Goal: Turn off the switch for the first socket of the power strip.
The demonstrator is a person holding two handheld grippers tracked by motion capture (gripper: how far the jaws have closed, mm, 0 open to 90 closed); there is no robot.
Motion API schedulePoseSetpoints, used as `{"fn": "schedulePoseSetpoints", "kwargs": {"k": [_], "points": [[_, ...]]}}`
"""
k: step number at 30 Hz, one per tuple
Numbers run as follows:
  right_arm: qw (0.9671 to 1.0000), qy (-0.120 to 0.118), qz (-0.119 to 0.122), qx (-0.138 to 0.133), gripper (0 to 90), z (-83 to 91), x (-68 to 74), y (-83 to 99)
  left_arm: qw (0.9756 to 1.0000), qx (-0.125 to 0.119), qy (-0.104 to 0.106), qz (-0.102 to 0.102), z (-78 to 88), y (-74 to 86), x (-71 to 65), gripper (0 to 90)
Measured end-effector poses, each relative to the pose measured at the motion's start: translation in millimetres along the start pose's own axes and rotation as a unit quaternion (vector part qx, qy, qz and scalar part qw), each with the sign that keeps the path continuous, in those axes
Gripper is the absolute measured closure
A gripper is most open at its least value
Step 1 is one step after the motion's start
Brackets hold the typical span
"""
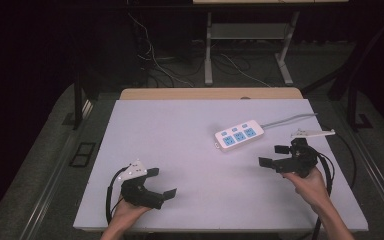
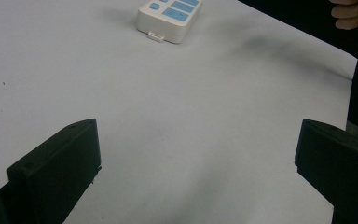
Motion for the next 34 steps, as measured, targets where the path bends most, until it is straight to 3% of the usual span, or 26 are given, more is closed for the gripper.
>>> {"fn": "schedulePoseSetpoints", "kwargs": {"k": [10, 18, 34], "points": [[1.0, -0.003, 0.001, -0.004, 0.1, 10.6, 3.8, 26.4, 1.0, 0.003, 0.001, -0.001, -0.8, 0.5, -0.6, 0.0], [0.9999, -0.001, -0.008, -0.011, 0.1, 17.1, -1.1, 46.3, 1.0, 0.004, 0.001, 0.0, -0.8, 0.8, -0.4, 0.0], [0.9999, 0.009, -0.001, -0.005, 0.1, 21.6, -0.3, 72.9, 1.0, 0.005, 0.004, -0.002, -1.0, 0.8, -1.1, 0.0]]}}
Point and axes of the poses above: each handheld gripper's, and its own axes: z roughly backward along the jaws, y roughly out of its underside, x roughly to its left, the point moved 8 cm from there along -z, roughly forward along the jaws, and after that the axes turned 5 degrees about -z, right-handed, at the moved point
